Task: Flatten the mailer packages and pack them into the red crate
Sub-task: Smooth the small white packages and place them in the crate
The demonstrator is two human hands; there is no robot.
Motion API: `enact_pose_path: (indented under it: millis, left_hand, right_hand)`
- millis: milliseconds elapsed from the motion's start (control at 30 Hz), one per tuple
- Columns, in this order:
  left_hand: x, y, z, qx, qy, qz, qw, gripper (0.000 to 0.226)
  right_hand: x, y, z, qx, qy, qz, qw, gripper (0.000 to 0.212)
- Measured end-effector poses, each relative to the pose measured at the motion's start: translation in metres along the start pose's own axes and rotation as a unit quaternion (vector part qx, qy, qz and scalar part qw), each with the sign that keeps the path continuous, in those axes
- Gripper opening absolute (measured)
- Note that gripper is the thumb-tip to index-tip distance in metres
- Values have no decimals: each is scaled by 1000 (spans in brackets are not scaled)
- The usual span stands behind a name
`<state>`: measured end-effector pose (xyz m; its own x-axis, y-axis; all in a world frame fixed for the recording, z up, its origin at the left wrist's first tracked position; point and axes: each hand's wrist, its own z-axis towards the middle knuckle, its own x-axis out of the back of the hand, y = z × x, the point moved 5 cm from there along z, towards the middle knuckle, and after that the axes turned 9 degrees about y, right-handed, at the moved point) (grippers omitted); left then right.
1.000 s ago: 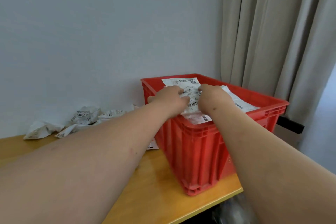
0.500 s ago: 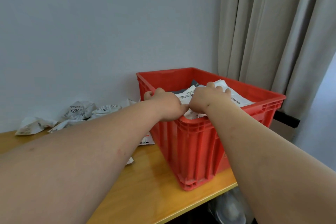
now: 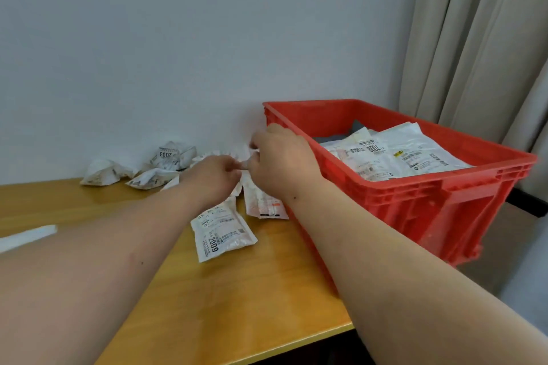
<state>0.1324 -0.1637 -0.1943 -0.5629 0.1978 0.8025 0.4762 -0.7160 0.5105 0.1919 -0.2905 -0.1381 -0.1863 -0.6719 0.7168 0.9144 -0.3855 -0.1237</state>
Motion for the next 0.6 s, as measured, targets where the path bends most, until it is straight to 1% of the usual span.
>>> enact_pose_path:
  millis: [67, 133, 200, 233, 333, 400, 500, 600]
  left_hand:
    - [-6, -41, -9, 33, -35, 37, 998, 34]
    - [-13, -77, -19, 65, -68, 64, 994, 37]
    - [-22, -105, -25, 87, -104, 83, 987, 41]
    - [-26, -116, -27, 95, -123, 90, 984, 44]
    - [-36, -135, -28, 105, -165, 90, 977, 50]
    - [-41, -140, -26, 105, -175, 77, 976, 53]
    - [-50, -143, -25, 111, -187, 66, 974, 55]
    - [-59, -146, -26, 112, -194, 61, 973, 55]
  right_hand:
    - [-45, -9, -15, -15, -113, -16, 993, 27]
    - [-87, -9, -34, -43, -214, -26, 976, 29]
    - [-122, -7, -51, -76, -293, -32, 952, 36]
    - [-136, -8, -56, -91, -317, -33, 944, 40]
    - [-163, -11, -61, -145, -336, -10, 931, 57]
    - [-178, -10, -61, -177, -345, 3, 922, 62]
    - [-196, -12, -64, -187, -365, 10, 912, 60]
    - [-203, -16, -64, -192, -356, 27, 914, 56]
